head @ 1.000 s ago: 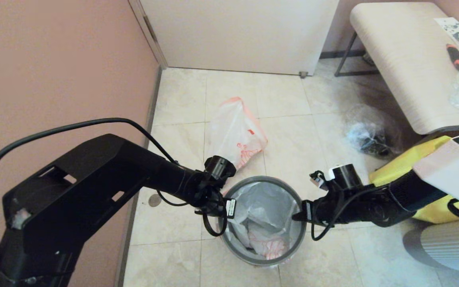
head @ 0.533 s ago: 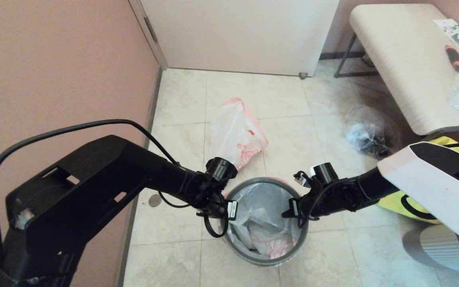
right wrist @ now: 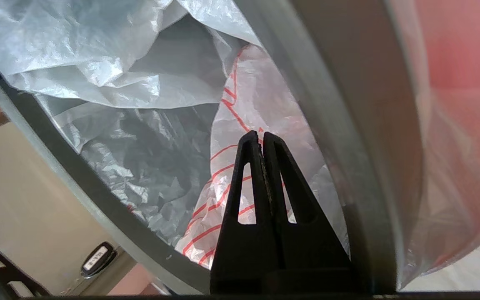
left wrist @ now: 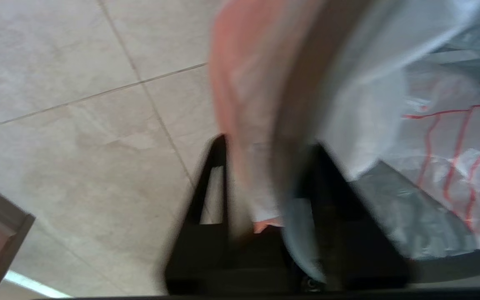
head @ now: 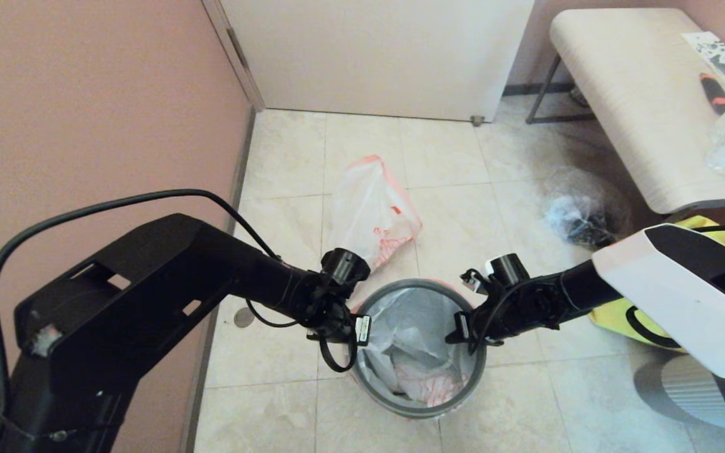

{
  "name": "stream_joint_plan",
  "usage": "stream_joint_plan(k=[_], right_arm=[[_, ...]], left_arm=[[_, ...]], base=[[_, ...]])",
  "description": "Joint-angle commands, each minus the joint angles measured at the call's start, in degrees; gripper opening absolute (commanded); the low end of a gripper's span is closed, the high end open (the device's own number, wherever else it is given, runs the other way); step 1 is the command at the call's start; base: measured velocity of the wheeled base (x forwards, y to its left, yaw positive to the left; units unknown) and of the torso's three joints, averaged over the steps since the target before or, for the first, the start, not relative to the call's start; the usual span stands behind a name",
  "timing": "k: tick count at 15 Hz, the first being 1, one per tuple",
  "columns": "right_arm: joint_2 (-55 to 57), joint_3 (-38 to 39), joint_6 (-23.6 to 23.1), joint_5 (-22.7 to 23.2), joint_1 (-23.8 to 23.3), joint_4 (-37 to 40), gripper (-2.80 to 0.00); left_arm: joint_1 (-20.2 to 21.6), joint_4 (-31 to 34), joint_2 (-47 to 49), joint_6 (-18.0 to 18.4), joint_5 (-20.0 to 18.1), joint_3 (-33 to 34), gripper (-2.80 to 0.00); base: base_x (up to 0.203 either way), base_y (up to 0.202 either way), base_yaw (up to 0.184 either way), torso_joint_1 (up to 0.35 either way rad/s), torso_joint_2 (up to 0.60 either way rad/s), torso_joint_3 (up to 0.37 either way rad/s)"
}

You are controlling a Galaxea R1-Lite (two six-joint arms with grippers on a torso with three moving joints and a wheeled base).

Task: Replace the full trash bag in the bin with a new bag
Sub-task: Place the trash can ring on the trash can

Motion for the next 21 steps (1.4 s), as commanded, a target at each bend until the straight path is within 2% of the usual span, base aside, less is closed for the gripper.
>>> stream_joint_plan(k=[1, 3, 6, 8, 11, 14, 15, 17, 20, 21], right_arm=[[-0.2, 0.2, 0.1, -0.8, 0.8, -0.1, -2.80], [-0.4, 0.3, -0.1, -3.2, 1.7, -0.1, -2.80], [-3.7, 1.9, -0.1, -3.5, 3.4, -0.1, -2.80], [-6.8, 3.8, 0.1, -3.5, 4.8, -0.2, -2.80], [-11.8, 10.1, 0.0, -3.2, 7.4, -1.5, -2.80], [-13.3, 11.4, 0.2, -3.2, 8.6, -2.9, -2.80], [-14.5, 11.4, 0.3, -3.2, 8.7, -2.9, -2.80], [-16.5, 11.7, 0.4, -3.1, 9.2, -2.6, -2.80], [-16.4, 11.9, 0.5, -3.0, 9.0, -2.6, -2.80], [-15.7, 12.0, 0.4, -2.9, 8.6, -2.8, -2.80]], left_arm=[[0.1, 0.2, -1.2, -0.1, 0.0, 0.1, 0.00], [0.1, 0.4, -2.9, -0.1, 0.0, 0.6, 0.00], [0.4, 0.4, -8.3, 1.3, -0.5, 2.2, 0.00], [0.6, 0.5, -11.7, 1.9, -2.2, 3.4, 0.00], [0.9, 0.5, -11.2, 2.1, -3.1, 3.9, 0.00], [0.9, 0.4, -12.1, 1.9, -4.6, 3.8, 0.00], [1.1, 0.5, -13.0, 1.7, -8.9, 3.9, 0.00], [2.8, 1.4, -14.6, 1.6, -20.7, 4.1, 0.00], [7.3, 1.7, -13.6, 2.6, -43.2, 4.5, 0.00], [9.0, 1.6, -11.5, 5.0, -48.5, 4.6, 0.00]], base=[[0.000, 0.000, 0.000, 0.000, 0.00, 0.000], [0.000, 0.000, 0.000, 0.000, 0.00, 0.000], [0.000, 0.000, 0.000, 0.000, 0.00, 0.000], [0.000, 0.000, 0.000, 0.000, 0.00, 0.000], [0.000, 0.000, 0.000, 0.000, 0.00, 0.000], [0.000, 0.000, 0.000, 0.000, 0.00, 0.000], [0.000, 0.000, 0.000, 0.000, 0.00, 0.000], [0.000, 0.000, 0.000, 0.000, 0.00, 0.000], [0.000, 0.000, 0.000, 0.000, 0.00, 0.000], [0.000, 0.000, 0.000, 0.000, 0.00, 0.000]])
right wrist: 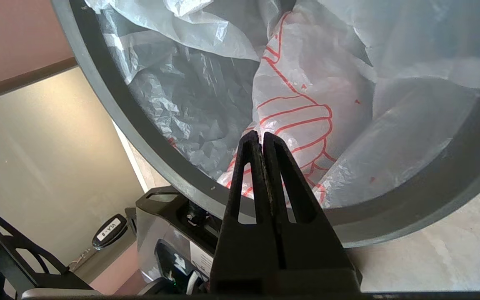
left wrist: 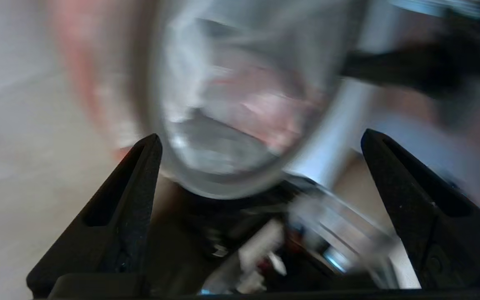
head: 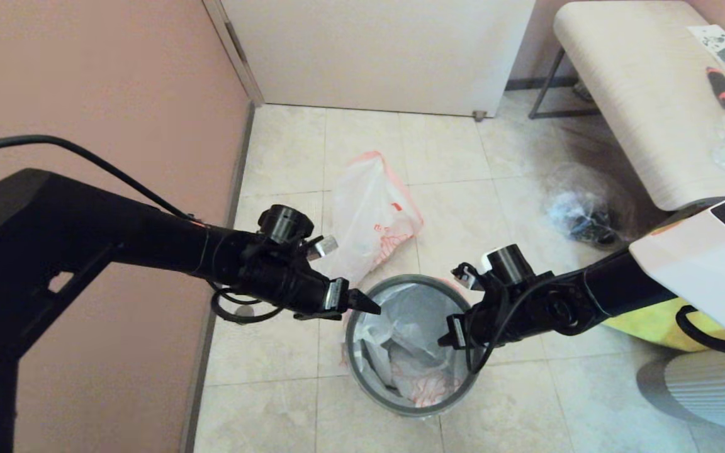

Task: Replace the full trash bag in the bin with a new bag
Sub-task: Place the trash can ring on the trash can

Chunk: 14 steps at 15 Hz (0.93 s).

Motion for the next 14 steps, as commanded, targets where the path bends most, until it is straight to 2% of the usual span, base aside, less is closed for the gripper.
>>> stream_joint_plan(k=[1, 2, 4, 6, 7, 9, 11, 14], right_arm=[[0.4, 0.1, 0.0, 0.3, -0.8, -0.3, -2.80], [0.7, 0.0, -0.1, 0.4, -1.4, -0.3, -2.80], [1.3, -0.1, -0.3, 1.6, -2.5, -0.4, -2.80], [1.9, -0.1, -0.3, 2.8, -4.3, -1.1, -2.80], [2.2, -0.1, -0.4, 3.1, -4.8, -1.2, -2.80], [4.0, -0.2, -0.9, 4.3, -5.6, -1.2, -2.80], [6.4, -0.8, -2.4, 5.2, -6.5, -1.3, -2.80], [11.9, -2.9, -4.3, 6.1, -9.0, -3.5, -2.80]], left_arm=[[2.7, -0.1, 3.0, 3.8, -10.3, 0.1, 0.00], [3.1, -1.1, 4.1, 4.8, -11.8, 0.1, -2.77], [3.2, -4.3, 4.2, 4.8, -14.2, 0.9, -2.80], [3.7, -5.0, 4.8, 5.2, -19.0, 1.2, -2.80], [3.9, -5.2, 6.1, 6.8, -20.6, 1.2, -2.80], [4.6, -5.3, 8.9, 13.1, -21.0, 1.0, -2.80], [5.9, -5.5, 11.5, 15.4, -20.4, 0.5, -2.80], [7.6, -3.5, 16.3, 22.2, -19.2, -2.2, -2.80]], base=[[0.000, 0.000, 0.000, 0.000, 0.00, 0.000], [0.000, 0.000, 0.000, 0.000, 0.00, 0.000], [0.000, 0.000, 0.000, 0.000, 0.00, 0.000], [0.000, 0.000, 0.000, 0.000, 0.00, 0.000], [0.000, 0.000, 0.000, 0.000, 0.00, 0.000], [0.000, 0.000, 0.000, 0.000, 0.00, 0.000], [0.000, 0.000, 0.000, 0.000, 0.00, 0.000], [0.000, 0.000, 0.000, 0.000, 0.00, 0.000]])
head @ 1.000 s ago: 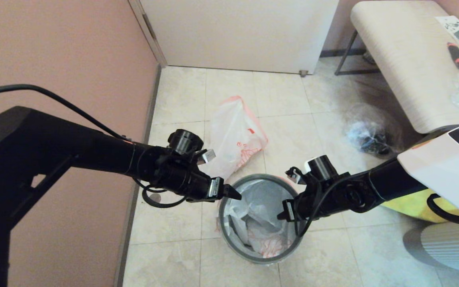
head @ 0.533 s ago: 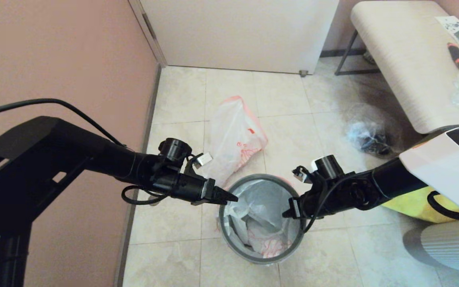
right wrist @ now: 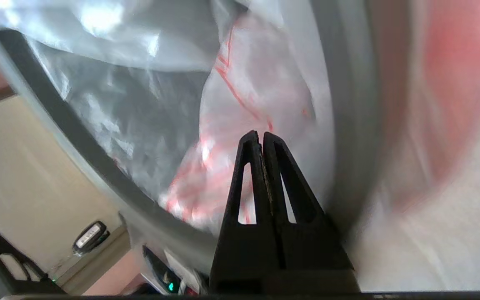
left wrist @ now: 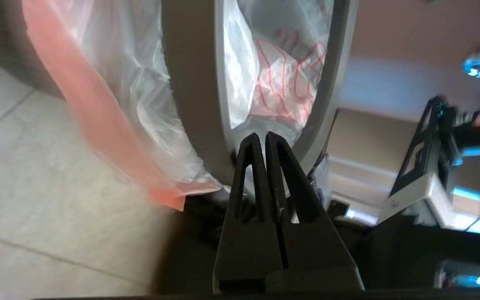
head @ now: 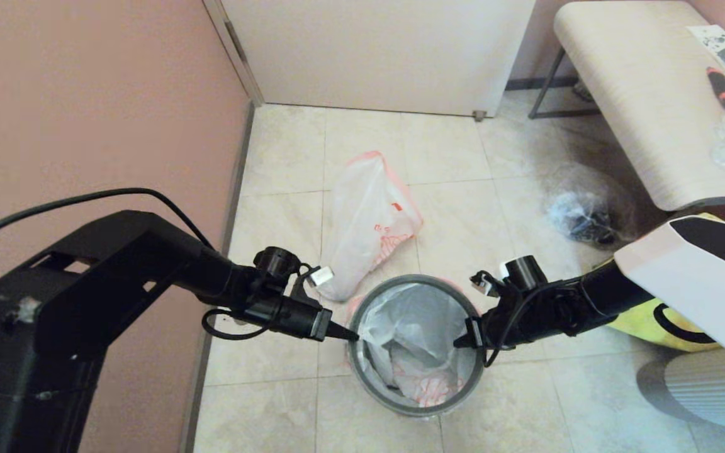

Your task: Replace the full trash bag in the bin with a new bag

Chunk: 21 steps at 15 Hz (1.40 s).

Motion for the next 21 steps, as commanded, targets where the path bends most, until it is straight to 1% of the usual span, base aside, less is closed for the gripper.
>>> stream_joint_plan(k=[1, 3, 5, 8, 9, 11, 12, 13, 14, 15, 16, 17, 18, 19, 21], right_arm=[[5.5, -1.7, -0.6, 0.0, -1.5, -0.7, -2.80], [6.8, -3.1, -0.9, 0.1, -1.7, -0.9, -2.80], [5.7, -3.2, -0.9, 0.0, -1.2, -0.7, -2.80], [-0.6, -1.8, -0.7, -0.1, -0.4, 0.1, -2.80], [-4.0, -0.6, -0.7, -0.3, 0.2, 0.5, -2.80], [-13.9, 3.0, -0.6, -1.9, 1.4, 1.1, -2.80], [-19.3, 4.8, -0.5, -3.8, 2.2, 1.6, -2.80], [-24.6, 6.4, -0.3, -7.5, 3.1, 2.8, -2.80], [-29.5, 7.3, -0.2, -12.5, 3.8, 4.7, -2.80], [-34.3, 8.0, -0.2, -17.3, 4.3, 6.7, -2.80], [-39.5, 8.4, -0.1, -22.2, 4.6, 9.0, -2.80], [-44.2, 8.8, -0.1, -27.9, 4.5, 10.9, -2.80], [-48.7, 9.2, -0.1, -33.5, 3.6, 12.4, -2.80], [-53.4, 9.7, -0.2, -36.7, 2.0, 13.9, -2.80], [-62.7, 10.7, -1.1, -40.1, -0.9, 18.6, -2.80]], left_arm=[[0.6, 0.9, 3.2, 1.1, 1.2, -1.8, -2.80], [0.5, 1.0, 3.8, 1.1, 2.6, -2.3, -2.80], [0.4, 1.0, 3.9, 1.1, 3.5, -2.3, -2.80], [0.3, 0.9, 2.1, 1.2, 3.3, -1.1, -2.80], [-0.1, 0.9, 0.0, 1.0, 3.0, -0.5, -2.80], [-1.2, 1.0, -8.3, -0.4, 2.8, 1.2, -2.80], [-2.0, 1.5, -14.1, -2.3, 3.0, 2.2, -2.80], [-2.7, 2.2, -20.5, -5.0, 3.8, 3.4, -2.80], [-3.5, 3.0, -26.9, -7.5, 6.4, 4.9, -2.80], [-4.1, 3.5, -33.0, -9.4, 10.9, 6.9, -2.80], [-4.7, 4.0, -39.5, -11.0, 16.9, 9.1, -2.80], [-5.3, 4.3, -45.8, -12.6, 22.0, 11.3, -2.80], [-6.1, 4.4, -52.7, -14.2, 26.5, 13.0, -2.80], [-7.1, 4.6, -59.7, -16.0, 31.3, 14.6, -2.80], [-9.6, 4.8, -72.7, -18.7, 42.8, 17.5, -2.80]], base=[[0.000, 0.000, 0.000, 0.000, 0.00, 0.000], [0.000, 0.000, 0.000, 0.000, 0.00, 0.000], [0.000, 0.000, 0.000, 0.000, 0.00, 0.000], [0.000, 0.000, 0.000, 0.000, 0.00, 0.000], [0.000, 0.000, 0.000, 0.000, 0.00, 0.000], [0.000, 0.000, 0.000, 0.000, 0.00, 0.000], [0.000, 0.000, 0.000, 0.000, 0.00, 0.000], [0.000, 0.000, 0.000, 0.000, 0.00, 0.000], [0.000, 0.000, 0.000, 0.000, 0.00, 0.000], [0.000, 0.000, 0.000, 0.000, 0.00, 0.000], [0.000, 0.000, 0.000, 0.000, 0.00, 0.000], [0.000, 0.000, 0.000, 0.000, 0.00, 0.000], [0.000, 0.000, 0.000, 0.000, 0.00, 0.000], [0.000, 0.000, 0.000, 0.000, 0.00, 0.000], [0.000, 0.000, 0.000, 0.000, 0.00, 0.000]])
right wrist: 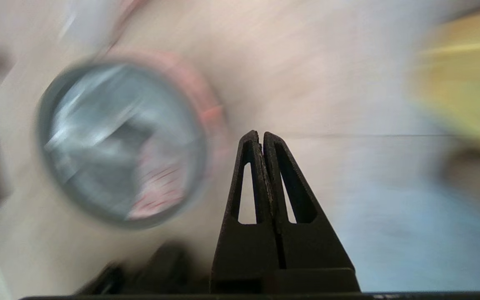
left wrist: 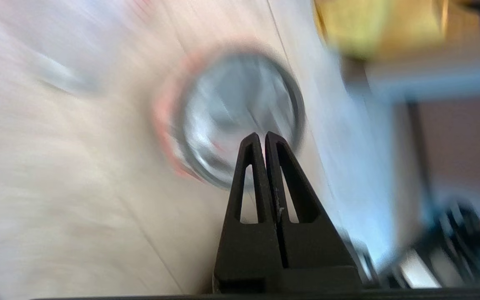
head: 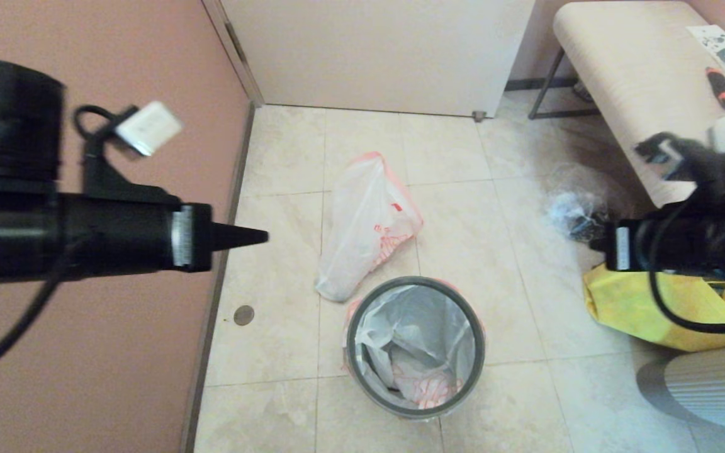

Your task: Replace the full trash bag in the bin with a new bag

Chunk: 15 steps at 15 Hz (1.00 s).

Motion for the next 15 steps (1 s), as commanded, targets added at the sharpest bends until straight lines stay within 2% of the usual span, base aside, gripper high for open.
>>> stream_joint_plan(k=[1, 2, 4, 5, 7, 9, 11, 12, 15], right_arm=[[-16.4, 0.9, -0.5, -3.2, -2.7, 5.0, -2.80], [-20.8, 1.1, -0.8, -4.6, -3.6, 7.7, -2.80], [-30.9, 2.0, -0.9, -6.7, -6.1, 12.1, -2.80], [-36.8, 2.7, -0.8, -7.4, -7.8, 14.0, -2.80], [-46.6, 3.4, -0.8, -8.0, -12.4, 17.9, -2.80], [-54.6, 3.7, -1.0, -8.3, -15.0, 23.5, -2.80], [-61.8, 4.3, -1.8, -8.2, -16.0, 28.4, -2.80], [-65.4, 4.8, -3.2, -8.2, -16.2, 30.4, -2.80], [-73.7, 9.8, -11.9, -8.2, -17.1, 33.5, -2.80]], left_arm=[[-2.0, 0.0, -19.2, -1.2, 11.5, 2.9, -2.80], [-2.3, 0.2, -24.5, -1.9, 16.1, 4.6, -2.80], [-0.7, 0.7, -35.9, -2.6, 21.0, 8.6, -2.80], [1.6, 1.4, -41.7, -3.0, 22.8, 10.6, -2.80], [7.9, 4.5, -49.9, -3.5, 24.7, 12.8, -2.80], [12.1, 9.1, -55.0, -3.8, 25.2, 14.8, -2.80], [13.3, 10.5, -58.0, -4.6, 26.1, 20.6, -2.80], [13.7, 11.1, -58.5, -7.6, 29.7, 22.2, -2.80], [15.0, 12.0, -58.6, -8.2, 28.9, 21.8, -2.80]], base=[[0.000, 0.000, 0.000, 0.000, 0.00, 0.000], [0.000, 0.000, 0.000, 0.000, 0.00, 0.000], [0.000, 0.000, 0.000, 0.000, 0.00, 0.000], [0.000, 0.000, 0.000, 0.000, 0.00, 0.000], [0.000, 0.000, 0.000, 0.000, 0.00, 0.000], [0.000, 0.000, 0.000, 0.000, 0.00, 0.000], [0.000, 0.000, 0.000, 0.000, 0.00, 0.000], [0.000, 0.000, 0.000, 0.000, 0.00, 0.000], [0.000, 0.000, 0.000, 0.000, 0.00, 0.000]])
